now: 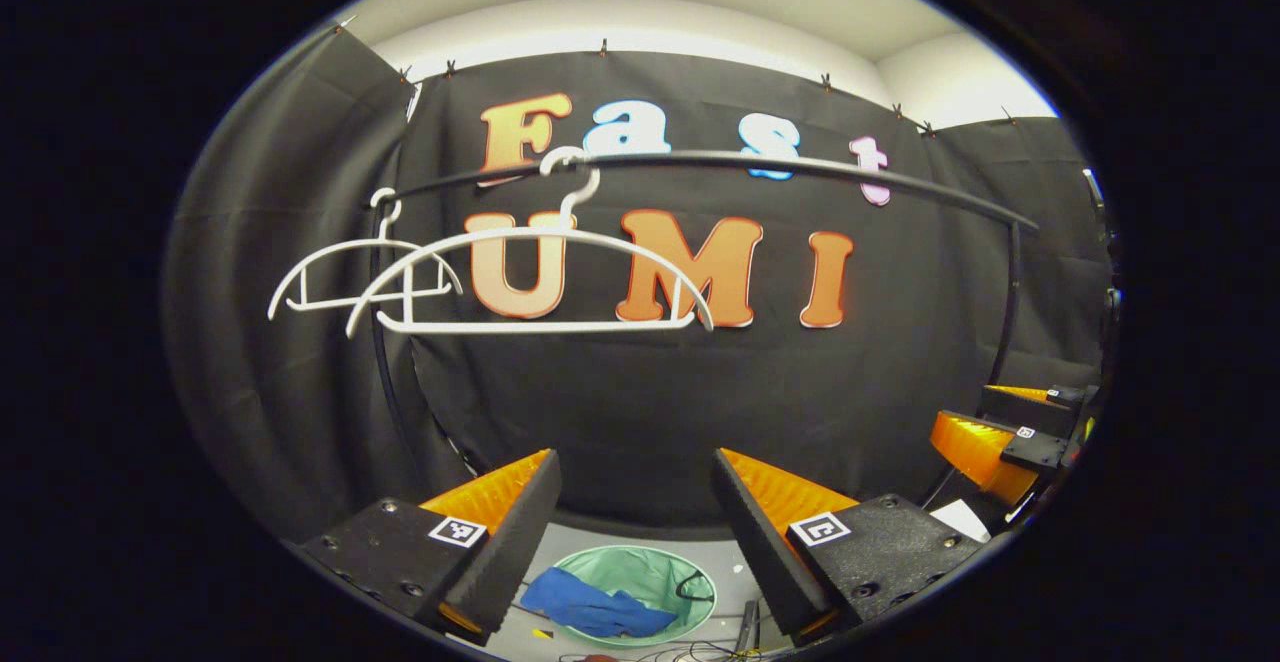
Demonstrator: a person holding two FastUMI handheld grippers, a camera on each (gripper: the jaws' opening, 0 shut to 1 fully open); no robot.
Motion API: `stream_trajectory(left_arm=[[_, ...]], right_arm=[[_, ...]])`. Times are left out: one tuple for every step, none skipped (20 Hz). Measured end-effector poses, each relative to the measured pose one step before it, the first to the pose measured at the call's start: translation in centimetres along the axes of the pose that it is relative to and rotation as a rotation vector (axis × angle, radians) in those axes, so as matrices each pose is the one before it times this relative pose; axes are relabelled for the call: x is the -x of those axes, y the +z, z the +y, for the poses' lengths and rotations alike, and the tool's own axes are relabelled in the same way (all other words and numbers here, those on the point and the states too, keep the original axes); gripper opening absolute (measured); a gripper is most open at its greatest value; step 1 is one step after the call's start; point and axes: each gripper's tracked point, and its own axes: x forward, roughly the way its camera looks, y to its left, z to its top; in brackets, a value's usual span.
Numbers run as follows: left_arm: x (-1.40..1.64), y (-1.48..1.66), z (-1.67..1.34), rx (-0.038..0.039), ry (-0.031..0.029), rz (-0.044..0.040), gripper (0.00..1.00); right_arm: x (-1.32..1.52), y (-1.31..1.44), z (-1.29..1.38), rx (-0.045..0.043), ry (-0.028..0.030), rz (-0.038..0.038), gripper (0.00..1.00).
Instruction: Grasp the clothes on the hanger with both hands and then place them into the laundry hamper below.
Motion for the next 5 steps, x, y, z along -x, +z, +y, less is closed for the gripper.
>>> stream_trajectory(left_arm=[[0.602,0.747,-0.003,-0.00039,0.00177,-0.01390,0.94],[0.281,0.668,0.173,-0.00162,0.00426,-0.01086,0.94],[0.527,0.807,-0.042,-0.00022,0.00580,-0.01228,0.94],[0.355,0.750,0.132,0.00191,0.00791,-0.01169,0.94],[0.400,0.589,0.182,0.00432,0.00938,-0.01161,0.94]], right_arm=[[0.282,0.704,-0.482,-0.00413,0.00109,-0.01066,1.00],[0.244,0.487,-0.303,-0.00667,0.00318,-0.00714,1.00],[0.250,0.548,-0.449,-0.00658,0.00154,-0.00705,1.00],[0.205,0.373,-0.413,-0.00630,0.00091,-0.00682,1.00],[0.171,0.198,-0.324,-0.00402,0.00010,-0.00521,1.00]])
